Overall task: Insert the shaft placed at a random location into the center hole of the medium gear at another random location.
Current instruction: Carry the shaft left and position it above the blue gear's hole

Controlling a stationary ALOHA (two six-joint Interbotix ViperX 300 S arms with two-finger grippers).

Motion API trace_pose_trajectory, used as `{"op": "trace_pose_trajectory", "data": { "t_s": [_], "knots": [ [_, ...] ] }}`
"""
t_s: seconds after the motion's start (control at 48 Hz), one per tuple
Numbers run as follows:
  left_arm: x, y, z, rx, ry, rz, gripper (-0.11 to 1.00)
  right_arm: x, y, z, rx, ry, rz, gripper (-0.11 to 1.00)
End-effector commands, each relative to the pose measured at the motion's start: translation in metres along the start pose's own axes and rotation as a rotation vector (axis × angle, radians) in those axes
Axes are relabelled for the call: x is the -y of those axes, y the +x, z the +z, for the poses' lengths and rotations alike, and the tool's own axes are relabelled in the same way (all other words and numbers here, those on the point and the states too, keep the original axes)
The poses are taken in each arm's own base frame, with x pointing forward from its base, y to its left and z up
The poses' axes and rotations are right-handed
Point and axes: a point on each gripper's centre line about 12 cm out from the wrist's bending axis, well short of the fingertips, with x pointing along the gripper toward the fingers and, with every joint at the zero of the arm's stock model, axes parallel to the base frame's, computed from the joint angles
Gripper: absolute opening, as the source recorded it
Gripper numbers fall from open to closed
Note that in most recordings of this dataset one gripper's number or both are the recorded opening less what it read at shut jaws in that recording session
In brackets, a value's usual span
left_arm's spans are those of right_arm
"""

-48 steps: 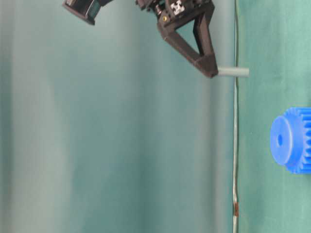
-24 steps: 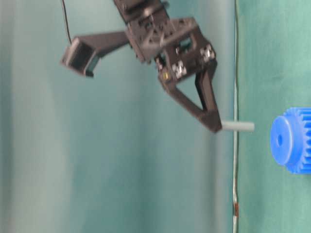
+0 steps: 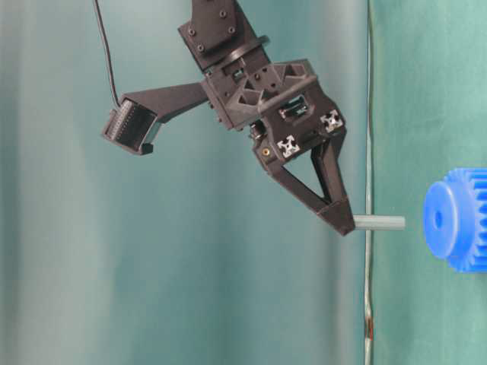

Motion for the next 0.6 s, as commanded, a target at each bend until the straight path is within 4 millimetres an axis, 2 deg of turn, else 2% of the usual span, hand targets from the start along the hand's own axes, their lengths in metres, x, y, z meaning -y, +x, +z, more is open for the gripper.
{"op": "trace_pose_trajectory", "data": {
  "t_s": [0.0, 0.334, 0.584],
  "knots": [
    [0.0, 0.002, 0.004, 0.009, 0.001, 0.001, 0.0, -0.001, -0.002, 0.013, 0.032, -0.007, 0.002, 0.13],
    [0.0, 0.002, 0.004, 0.009, 0.001, 0.001, 0.0, -0.001, -0.001, 0.012, 0.032, -0.006, 0.001, 0.13],
    [0.0, 0.002, 0.004, 0.008, 0.001, 0.001, 0.0, -0.001, 0.009, -0.001, 0.002, -0.006, 0.002, 0.13]
  ]
}}
